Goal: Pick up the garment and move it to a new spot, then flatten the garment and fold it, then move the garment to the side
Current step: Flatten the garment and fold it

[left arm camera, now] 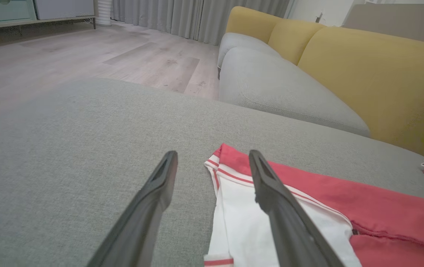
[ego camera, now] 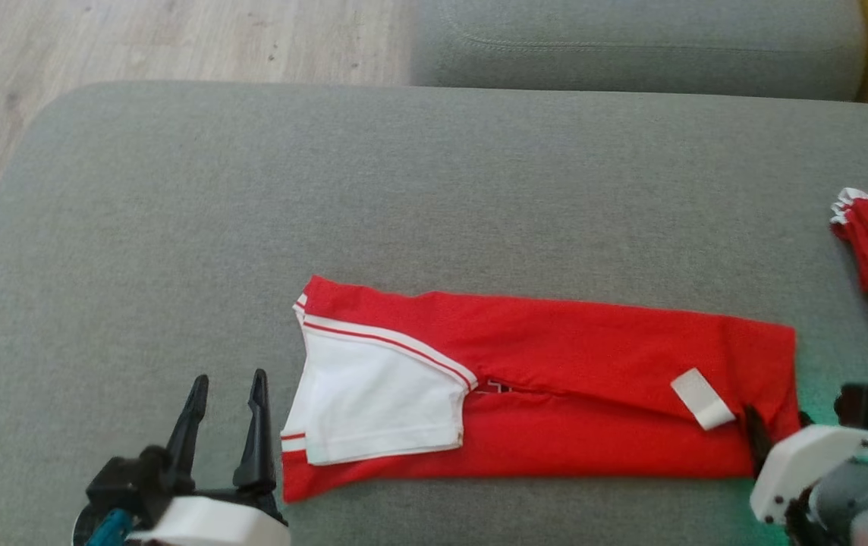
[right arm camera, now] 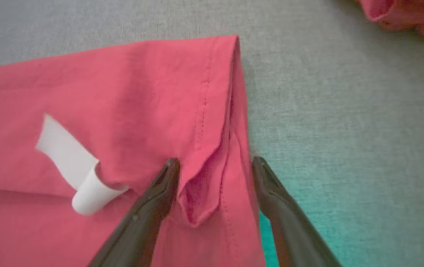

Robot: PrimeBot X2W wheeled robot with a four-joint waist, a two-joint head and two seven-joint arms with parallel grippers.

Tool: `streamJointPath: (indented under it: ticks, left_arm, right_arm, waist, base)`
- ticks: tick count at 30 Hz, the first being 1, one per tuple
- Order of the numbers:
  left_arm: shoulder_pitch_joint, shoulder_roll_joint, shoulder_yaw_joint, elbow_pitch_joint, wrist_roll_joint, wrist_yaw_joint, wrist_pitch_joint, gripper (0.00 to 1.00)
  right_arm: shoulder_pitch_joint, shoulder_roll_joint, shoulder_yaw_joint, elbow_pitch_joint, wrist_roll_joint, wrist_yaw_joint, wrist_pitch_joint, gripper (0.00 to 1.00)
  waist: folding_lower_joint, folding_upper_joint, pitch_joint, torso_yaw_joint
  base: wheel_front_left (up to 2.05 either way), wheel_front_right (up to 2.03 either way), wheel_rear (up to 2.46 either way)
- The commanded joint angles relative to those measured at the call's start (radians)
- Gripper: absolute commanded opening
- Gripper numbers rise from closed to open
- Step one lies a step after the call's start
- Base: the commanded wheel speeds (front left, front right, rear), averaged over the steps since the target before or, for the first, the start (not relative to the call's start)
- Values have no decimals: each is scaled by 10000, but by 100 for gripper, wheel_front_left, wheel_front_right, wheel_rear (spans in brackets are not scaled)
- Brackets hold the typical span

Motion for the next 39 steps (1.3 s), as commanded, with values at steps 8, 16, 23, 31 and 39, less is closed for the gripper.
streamJointPath:
  ticks: [8,16,23,31,39]
  left_arm:
    - [-169,309,447,-597,106,232,21,100]
    - [-134,300,354,-759,123,299,88,100]
    - [-112,221,161,-785,128,250,151,100]
    - [-124,157,-8,-642,122,175,201,100]
    - [-206,142,-124,-557,118,126,293,100]
  right_arm:
    - [-719,-482,531,148,417,-7,1765,30]
    - [-941,-1022,81,-535,769,-7,1759,0]
    - [-610,-1766,-1171,-1861,989,-7,2143,0]
    - [-319,-1798,-1873,-2712,1419,-7,2408,0]
    - [-91,-625,-446,-4025,2592,-7,2896,0]
  waist:
    - [0,-1,66,233]
    - [0,-1,-175,-96]
    - [0,-1,-396,-525]
    - [0,-1,-657,-869]
    - [0,-1,-856,-738]
  base:
    - [0,0,0]
    - [0,0,0]
    - [0,0,0]
    - [0,0,0]
    - [0,0,0]
